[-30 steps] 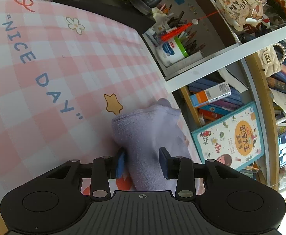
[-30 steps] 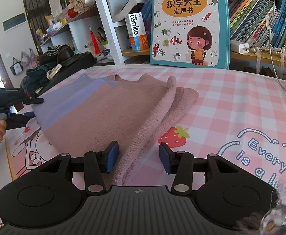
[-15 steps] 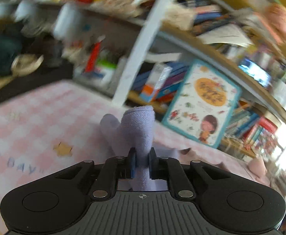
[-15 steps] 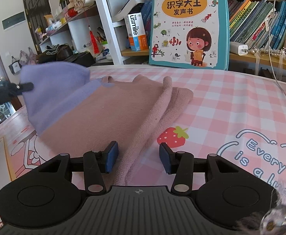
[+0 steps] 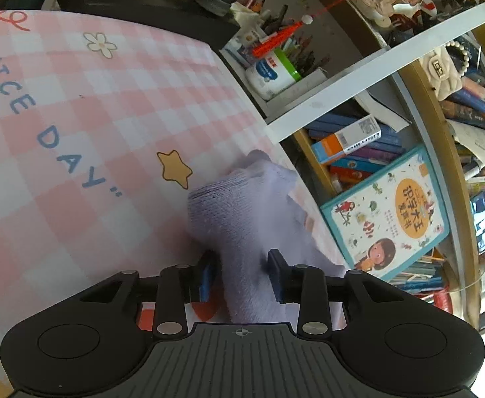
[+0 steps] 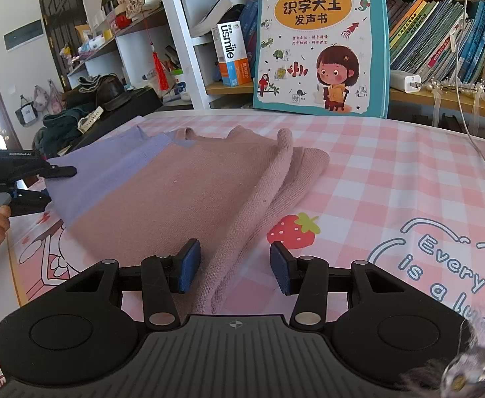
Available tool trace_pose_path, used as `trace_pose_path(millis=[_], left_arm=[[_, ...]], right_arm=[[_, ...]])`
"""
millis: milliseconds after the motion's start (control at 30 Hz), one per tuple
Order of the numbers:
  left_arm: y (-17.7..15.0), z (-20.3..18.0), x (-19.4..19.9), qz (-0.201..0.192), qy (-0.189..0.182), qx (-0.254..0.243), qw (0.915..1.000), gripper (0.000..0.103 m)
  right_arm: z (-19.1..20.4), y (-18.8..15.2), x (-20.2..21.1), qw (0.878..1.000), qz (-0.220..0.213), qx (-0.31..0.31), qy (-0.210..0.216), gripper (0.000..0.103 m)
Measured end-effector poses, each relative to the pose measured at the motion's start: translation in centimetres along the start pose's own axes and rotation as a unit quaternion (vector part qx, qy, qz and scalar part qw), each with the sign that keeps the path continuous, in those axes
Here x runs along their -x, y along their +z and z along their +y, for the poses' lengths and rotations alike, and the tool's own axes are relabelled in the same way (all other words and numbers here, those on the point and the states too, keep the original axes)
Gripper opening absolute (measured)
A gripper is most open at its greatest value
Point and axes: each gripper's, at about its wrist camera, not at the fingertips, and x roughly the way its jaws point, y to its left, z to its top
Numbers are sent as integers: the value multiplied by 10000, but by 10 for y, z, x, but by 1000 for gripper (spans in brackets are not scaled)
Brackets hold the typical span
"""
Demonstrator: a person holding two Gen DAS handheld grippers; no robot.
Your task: Fold clothes
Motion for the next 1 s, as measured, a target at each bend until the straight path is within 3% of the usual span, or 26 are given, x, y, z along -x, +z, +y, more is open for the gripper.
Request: trace_pose_path(millis=[1000], left_arm=[[-3,-3,-6,-81,-260,-711,9971,34]], right_arm=[[-2,0,1,10000,-3,-82,50,43]])
